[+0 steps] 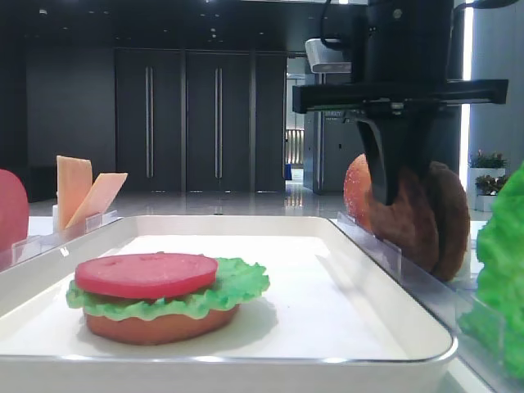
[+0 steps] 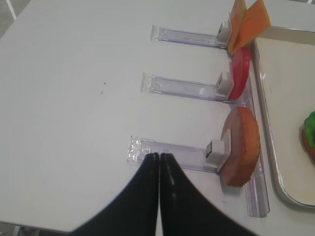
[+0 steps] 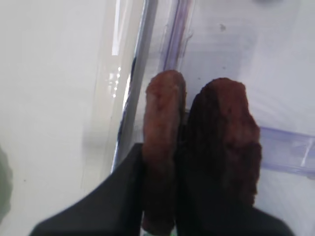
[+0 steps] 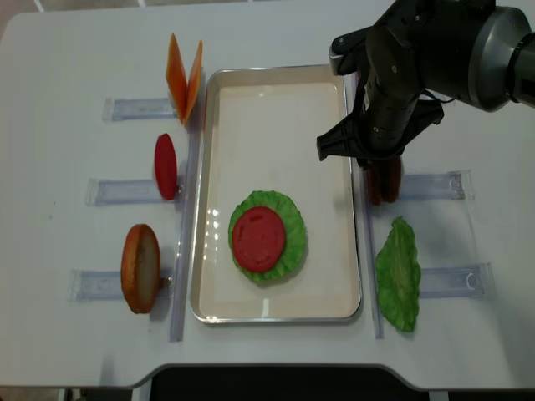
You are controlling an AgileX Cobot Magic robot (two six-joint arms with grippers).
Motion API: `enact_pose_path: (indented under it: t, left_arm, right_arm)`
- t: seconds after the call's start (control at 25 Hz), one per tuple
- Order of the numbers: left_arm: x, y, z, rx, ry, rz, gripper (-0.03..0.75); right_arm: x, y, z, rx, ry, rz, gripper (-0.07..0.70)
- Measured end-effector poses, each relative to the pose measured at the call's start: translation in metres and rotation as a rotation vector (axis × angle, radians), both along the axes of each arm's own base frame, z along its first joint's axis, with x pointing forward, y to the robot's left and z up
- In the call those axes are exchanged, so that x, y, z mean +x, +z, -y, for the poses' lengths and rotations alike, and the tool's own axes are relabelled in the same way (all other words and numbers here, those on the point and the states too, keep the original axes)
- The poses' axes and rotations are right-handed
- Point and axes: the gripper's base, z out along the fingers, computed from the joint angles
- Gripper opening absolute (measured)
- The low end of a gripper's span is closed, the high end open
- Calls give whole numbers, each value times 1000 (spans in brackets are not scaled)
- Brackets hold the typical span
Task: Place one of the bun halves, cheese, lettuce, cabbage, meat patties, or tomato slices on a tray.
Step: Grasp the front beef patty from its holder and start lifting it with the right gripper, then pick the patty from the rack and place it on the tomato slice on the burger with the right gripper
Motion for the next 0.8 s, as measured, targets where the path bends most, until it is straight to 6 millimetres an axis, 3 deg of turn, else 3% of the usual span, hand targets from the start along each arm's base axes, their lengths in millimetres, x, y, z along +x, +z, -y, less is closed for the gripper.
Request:
enact_pose_path:
  t: [0.48,0.8]
  left_arm:
    - [0,0,0,0,0,0,-21]
    - [0,0,0,0,0,0,-21]
  right_arm:
    - [-1,2,2,-19,7,0,111]
    - [-10,33,7,42,-2,56,107]
